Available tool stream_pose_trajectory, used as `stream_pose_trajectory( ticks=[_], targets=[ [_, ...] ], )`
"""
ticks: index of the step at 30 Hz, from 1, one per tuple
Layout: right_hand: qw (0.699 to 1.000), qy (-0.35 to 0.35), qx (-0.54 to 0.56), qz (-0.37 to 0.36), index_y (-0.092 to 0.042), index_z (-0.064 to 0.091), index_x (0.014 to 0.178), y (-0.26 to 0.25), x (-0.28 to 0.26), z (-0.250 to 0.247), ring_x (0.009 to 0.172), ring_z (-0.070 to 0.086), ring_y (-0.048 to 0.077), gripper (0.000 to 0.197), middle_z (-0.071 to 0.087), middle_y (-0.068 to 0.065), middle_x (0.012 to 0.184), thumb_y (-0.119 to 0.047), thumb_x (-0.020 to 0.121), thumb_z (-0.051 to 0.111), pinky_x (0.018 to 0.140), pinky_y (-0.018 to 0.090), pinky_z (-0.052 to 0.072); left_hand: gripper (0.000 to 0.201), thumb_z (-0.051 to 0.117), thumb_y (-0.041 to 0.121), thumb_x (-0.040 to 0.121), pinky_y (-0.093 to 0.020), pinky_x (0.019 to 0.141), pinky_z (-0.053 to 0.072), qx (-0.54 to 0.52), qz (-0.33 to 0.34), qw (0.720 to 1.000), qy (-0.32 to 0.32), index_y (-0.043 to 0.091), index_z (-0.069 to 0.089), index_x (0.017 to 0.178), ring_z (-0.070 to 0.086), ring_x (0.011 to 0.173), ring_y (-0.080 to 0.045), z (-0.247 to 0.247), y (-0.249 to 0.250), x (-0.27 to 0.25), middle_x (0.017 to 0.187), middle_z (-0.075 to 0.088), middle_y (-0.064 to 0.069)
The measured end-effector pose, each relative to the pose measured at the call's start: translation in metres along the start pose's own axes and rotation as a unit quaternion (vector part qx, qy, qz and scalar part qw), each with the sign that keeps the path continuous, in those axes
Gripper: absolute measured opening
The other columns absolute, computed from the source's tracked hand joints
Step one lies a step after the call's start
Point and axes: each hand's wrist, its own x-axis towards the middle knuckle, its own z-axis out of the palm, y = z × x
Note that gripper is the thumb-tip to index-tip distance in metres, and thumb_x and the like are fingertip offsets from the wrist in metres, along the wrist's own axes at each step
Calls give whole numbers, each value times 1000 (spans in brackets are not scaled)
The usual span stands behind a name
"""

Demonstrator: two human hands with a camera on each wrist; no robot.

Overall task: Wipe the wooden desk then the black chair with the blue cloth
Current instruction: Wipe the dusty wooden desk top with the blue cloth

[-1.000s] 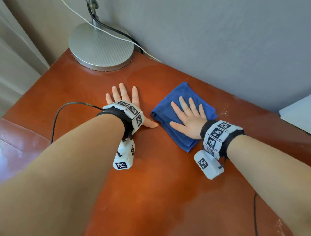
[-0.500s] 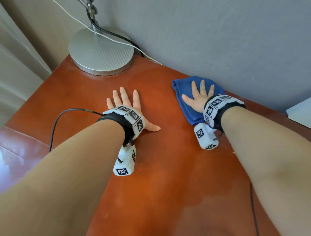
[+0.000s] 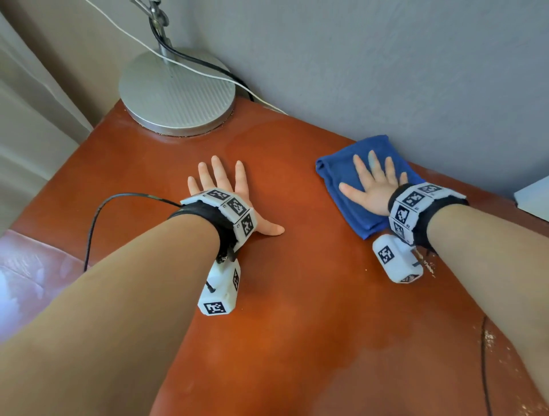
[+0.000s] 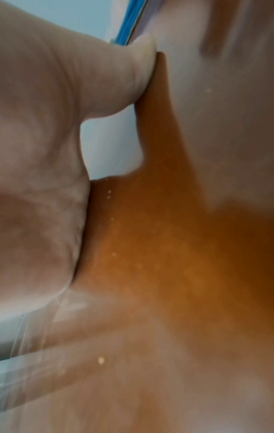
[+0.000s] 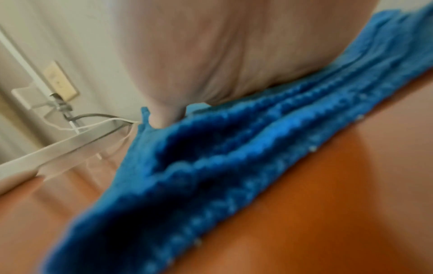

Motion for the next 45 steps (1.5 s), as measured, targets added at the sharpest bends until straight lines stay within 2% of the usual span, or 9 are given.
stream_pose_trajectory(
  ticks=[3,5,12,18,22,29,34,40,45],
  targets=[
    [997,33,50,44,-31,-9,148,-28,18,-10,141,-16,37,76,-17,0,157,-67,89,23,113,55,-4,143,62,84,50,-55,110,-13,-11,4,1000,6,23,-26,144,-28,137,-38,3,0,-1,149,-34,-16],
    [997,49,49,39,-30,-8,149,-45,22,-12,141,-15,39,76,-16,1,157,-67,90,21,113,58,-4,142,62,84,51,-55,110,-13,-10,3,1000,10,23,-25,145,-28,138,-38,3,0,-2,149,-34,-16],
    [995,17,-23,-91,-33,-15,147,-45,-28,15,141,-23,29,71,-25,-3,154,-65,92,16,113,53,-10,141,62,83,52,-54,111,-10,2,-4,1000,9,22,-24,145,-24,139,-38,-1,2,-5,150,-31,-16],
    [992,5,-41,-116,-33,-16,146,-39,-79,50,140,-26,29,71,-27,-3,153,-64,92,17,112,52,-13,136,62,81,56,-53,112,-8,2,-7,999,34,23,-20,147,-21,141,-36,0,4,-14,153,-27,-15],
    [986,3,-58,-155,-34,-16,146,-13,-105,74,140,-26,26,73,-27,-4,153,-65,92,21,111,48,-16,122,51,82,66,-52,115,-6,43,35,995,78,19,-13,150,-19,143,-31,12,4,-21,156,-19,-10],
    [998,-4,-15,-65,-36,-16,146,56,-93,69,141,-25,24,75,-27,-5,153,-69,89,21,114,47,-13,122,51,83,65,-52,113,-12,88,138,986,43,26,-17,148,-24,141,-29,29,58,-37,154,-25,-9],
    [1000,16,18,-13,-34,-13,147,59,-63,53,142,-22,27,74,-23,-3,155,-68,89,19,114,49,-11,131,54,87,56,-53,111,-13,92,118,989,21,31,-23,145,-27,140,-31,39,76,-33,152,-31,-7],
    [994,-23,-34,-100,-33,-18,146,65,-107,78,140,-27,26,73,-29,-3,152,-63,92,22,112,47,-15,130,53,88,56,-53,113,-10,106,117,987,23,29,-21,146,-24,141,-33,35,78,-38,152,-30,-8],
    [999,-46,1,-26,-34,-18,145,105,-123,86,140,-26,24,73,-29,-4,152,-64,91,22,113,46,-13,130,52,89,56,-54,113,-10,104,117,988,12,30,-23,145,-24,140,-33,33,77,-39,152,-31,-7]
  ],
)
